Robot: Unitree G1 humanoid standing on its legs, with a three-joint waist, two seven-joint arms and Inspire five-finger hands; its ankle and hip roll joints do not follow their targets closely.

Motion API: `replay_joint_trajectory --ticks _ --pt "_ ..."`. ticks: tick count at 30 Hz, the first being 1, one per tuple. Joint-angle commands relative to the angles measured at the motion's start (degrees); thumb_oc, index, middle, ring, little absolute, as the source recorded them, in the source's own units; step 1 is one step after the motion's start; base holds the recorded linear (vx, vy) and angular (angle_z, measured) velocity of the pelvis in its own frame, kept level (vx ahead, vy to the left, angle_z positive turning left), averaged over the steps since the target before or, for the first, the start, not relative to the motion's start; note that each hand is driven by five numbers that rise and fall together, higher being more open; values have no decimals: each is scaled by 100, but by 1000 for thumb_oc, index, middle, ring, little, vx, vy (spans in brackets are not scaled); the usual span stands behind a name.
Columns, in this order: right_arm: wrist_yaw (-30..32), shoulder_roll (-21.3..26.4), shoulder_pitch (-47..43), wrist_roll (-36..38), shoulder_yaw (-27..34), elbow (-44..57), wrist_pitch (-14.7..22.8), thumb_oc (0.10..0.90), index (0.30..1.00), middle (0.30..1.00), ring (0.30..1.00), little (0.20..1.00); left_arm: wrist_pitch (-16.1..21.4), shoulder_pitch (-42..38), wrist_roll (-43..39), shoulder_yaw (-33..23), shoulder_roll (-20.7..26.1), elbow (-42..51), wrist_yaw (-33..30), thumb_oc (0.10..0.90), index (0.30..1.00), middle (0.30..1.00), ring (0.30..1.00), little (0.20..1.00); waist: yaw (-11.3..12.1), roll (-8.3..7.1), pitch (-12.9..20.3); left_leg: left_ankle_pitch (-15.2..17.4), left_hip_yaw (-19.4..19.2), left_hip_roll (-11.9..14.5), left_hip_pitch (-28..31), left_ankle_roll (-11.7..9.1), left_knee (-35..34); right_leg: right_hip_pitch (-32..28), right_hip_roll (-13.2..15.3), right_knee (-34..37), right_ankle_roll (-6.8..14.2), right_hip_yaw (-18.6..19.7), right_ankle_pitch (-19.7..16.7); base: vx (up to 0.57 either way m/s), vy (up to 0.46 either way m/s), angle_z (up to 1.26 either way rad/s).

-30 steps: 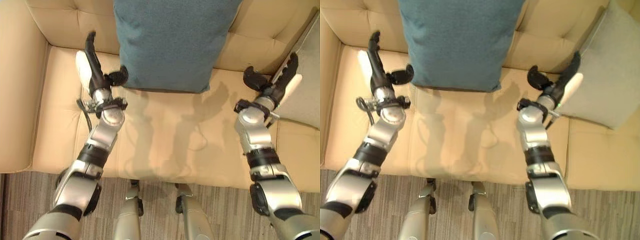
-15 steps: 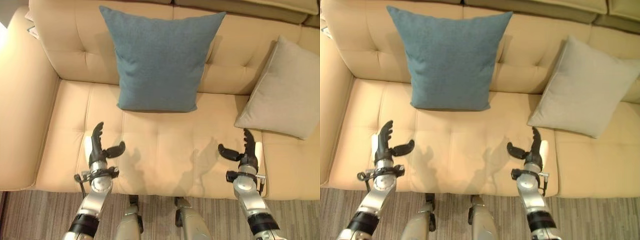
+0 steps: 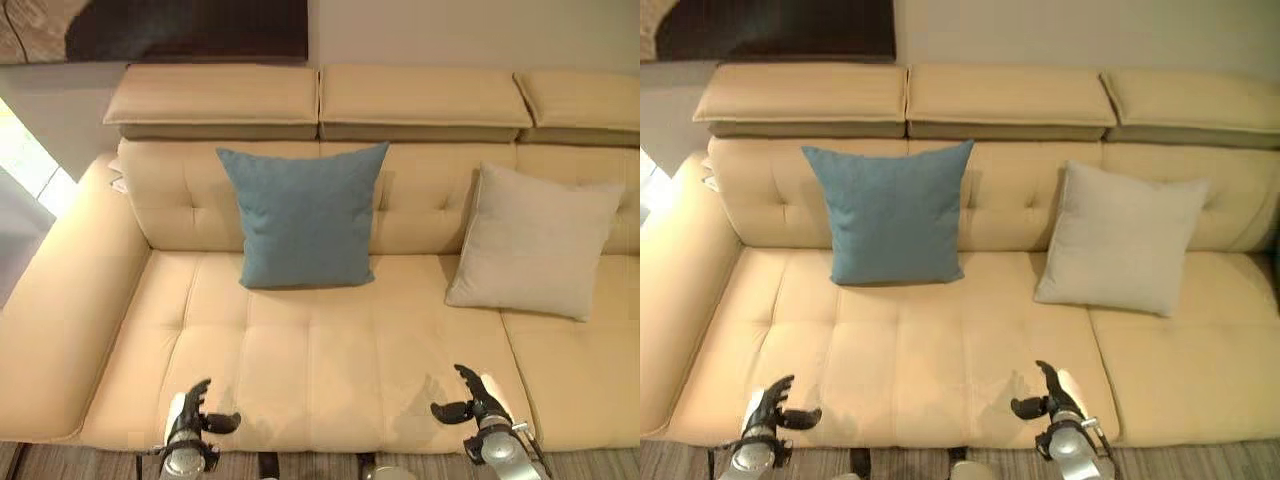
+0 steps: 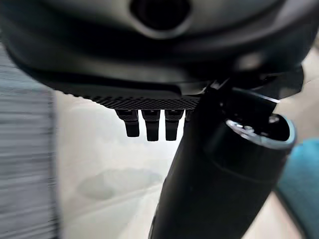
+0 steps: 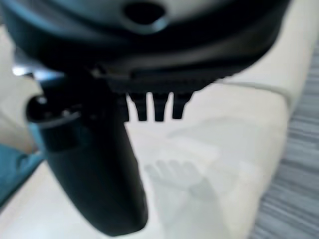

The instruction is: Pick up all the scattered cushions and arrange them neatly on the sofa.

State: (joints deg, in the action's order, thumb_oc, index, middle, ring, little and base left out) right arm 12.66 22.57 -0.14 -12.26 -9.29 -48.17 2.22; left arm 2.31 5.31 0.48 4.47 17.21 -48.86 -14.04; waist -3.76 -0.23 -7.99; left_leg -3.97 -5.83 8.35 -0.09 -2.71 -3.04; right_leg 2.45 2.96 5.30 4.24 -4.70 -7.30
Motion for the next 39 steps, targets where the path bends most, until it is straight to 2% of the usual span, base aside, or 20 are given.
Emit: replay_joint_trajectory --ticks 1,2,6,11,15,16,18,19,20,21,22,23,24,27,28,30,32,35,38,39 --pt "20 143 -67 -244 -65 -244 145 800 900 900 900 900 189 19 236 -104 241 -582 101 800 900 900 900 900 91 -342 235 526 -41 182 -95 -303 901 -306 35 -398 205 -169 1034 -11 -11 -3" --pt "20 143 -68 -244 -65 -245 145 800 900 900 900 900 190 19 236 -104 241 -583 101 800 900 900 900 900 91 -342 234 525 -41 182 -93 -303 900 -308 35 -398 205 -168 1033 -14 -14 -6" --pt "-50 47 -67 -630 -376 -1003 79 800 900 900 900 900 123 15 508 -117 129 -1658 212 800 900 900 900 900 123 -306 328 516 -44 198 76 -333 767 -462 -4 -319 175 -230 1085 0 0 0" --pt "-29 -70 -46 -656 -453 -1448 40 800 900 900 900 900 100 8 490 -177 81 -1957 260 800 900 900 900 900 137 -284 347 472 -1 250 78 -379 728 -531 -70 -252 132 -273 1122 -41 -45 6" --pt "-8 -189 -62 -509 -500 -1699 -19 800 900 900 900 900 91 -99 456 -97 109 -1921 235 800 900 900 900 900 133 -288 257 214 166 393 -260 -478 897 -442 -206 -194 21 -305 1145 -155 -86 25" --pt "25 -220 -117 -464 -543 -1812 -45 800 900 900 900 900 107 -177 432 -15 106 -1841 211 800 900 900 900 900 157 -320 170 127 279 373 -507 -500 1181 -365 -211 -197 -13 -296 1098 -194 -40 13" --pt "50 -196 -204 -398 -556 -1833 -52 800 900 900 900 900 115 -283 410 47 96 -1788 191 800 900 900 900 900 180 -408 64 284 512 170 -763 -456 1811 -212 -133 -241 -46 -276 1028 -225 -32 4" --pt "50 -197 -208 -397 -555 -1836 -51 800 900 900 900 900 116 -287 409 47 96 -1789 191 800 900 900 900 900 170 -398 64 312 529 175 -797 -454 1863 -207 -139 -245 -44 -288 1032 -253 -3 -15" --pt "55 -205 -215 -320 -518 -1841 -69 800 900 900 900 900 118 -354 363 87 60 -1755 180 800 900 900 900 900 115 -508 16 634 467 106 -792 -332 2533 -19 -20 -307 -60 -349 943 -169 6 -8" --pt "55 -207 -218 -320 -516 -1842 -69 800 900 900 900 900 117 -357 363 87 62 -1756 180 800 900 900 900 900 103 -517 31 615 475 93 -818 -328 2528 4 -8 -309 -57 -358 937 -250 30 33" --pt "71 -227 -197 -293 -466 -1894 -106 800 900 900 900 900 110 -351 345 85 36 -1772 194 800 900 900 900 900 17 -553 96 796 343 88 -611 -248 2744 158 39 -336 -70 -410 867 -84 28 58" --pt "71 -227 -196 -293 -467 -1894 -106 800 900 900 900 900 111 -350 345 84 36 -1772 194 800 900 900 900 900 17 -548 98 804 344 93 -612 -248 2749 158 34 -338 -70 -410 870 -117 86 40" --pt "88 -254 -187 -279 -428 -1971 -118 800 900 900 900 900 119 -364 333 104 -7 -1789 197 800 900 900 900 900 -60 -532 191 884 305 28 -305 -244 2885 247 58 -367 -49 -478 800 -32 59 -5" --pt "65 -280 -209 -315 -443 -2055 -146 800 900 900 900 900 134 -396 274 135 -34 -1768 194 800 900 900 900 900 -111 -480 194 909 416 -123 -54 -267 2856 358 83 -483 -9 -520 721 -100 139 -7" --pt "53 -303 -230 -336 -460 -2100 -151 800 900 900 900 900 149 -401 271 155 -40 -1737 195 800 900 900 900 900 -140 -431 197 1022 441 -268 122 -246 2581 435 93 -527 55 -554 668 -90 122 19" --pt "45 -304 -291 -368 -460 -2170 -170 800 900 900 900 900 159 -394 275 170 -98 -1743 209 800 900 900 900 900 -184 -355 212 1362 225 -370 381 -204 2044 580 134 -542 144 -569 535 -139 192 35" --pt "66 -312 -327 -373 -448 -2194 -199 800 900 900 900 900 170 -407 265 187 -130 -1757 201 800 900 900 900 900 -176 -315 235 1596 235 -527 484 -111 1664 755 223 -530 245 -564 357 -175 223 12" --pt "56 -367 -461 -476 -536 -2203 -298 800 900 900 900 900 162 -494 334 246 -119 -1835 187 800 900 900 900 900 -76 -400 93 1903 365 -978 386 164 1475 1062 539 -531 523 -555 31 -311 247 -22" --pt "24 -383 -515 -518 -550 -2138 -328 800 900 900 900 900 160 -524 373 260 -111 -1861 192 800 900 900 900 900 -78 -409 3 1858 404 -1081 343 248 1391 1231 663 -735 640 -429 -20 -282 144 1" --pt "-7 -381 -566 -479 -549 -2120 -344 800 900 900 900 900 136 -593 420 322 -67 -1867 215 800 900 900 900 900 -82 -363 -94 1815 419 -1099 238 360 1385 1295 535 -1191 611 -110 240 -254 106 -8"
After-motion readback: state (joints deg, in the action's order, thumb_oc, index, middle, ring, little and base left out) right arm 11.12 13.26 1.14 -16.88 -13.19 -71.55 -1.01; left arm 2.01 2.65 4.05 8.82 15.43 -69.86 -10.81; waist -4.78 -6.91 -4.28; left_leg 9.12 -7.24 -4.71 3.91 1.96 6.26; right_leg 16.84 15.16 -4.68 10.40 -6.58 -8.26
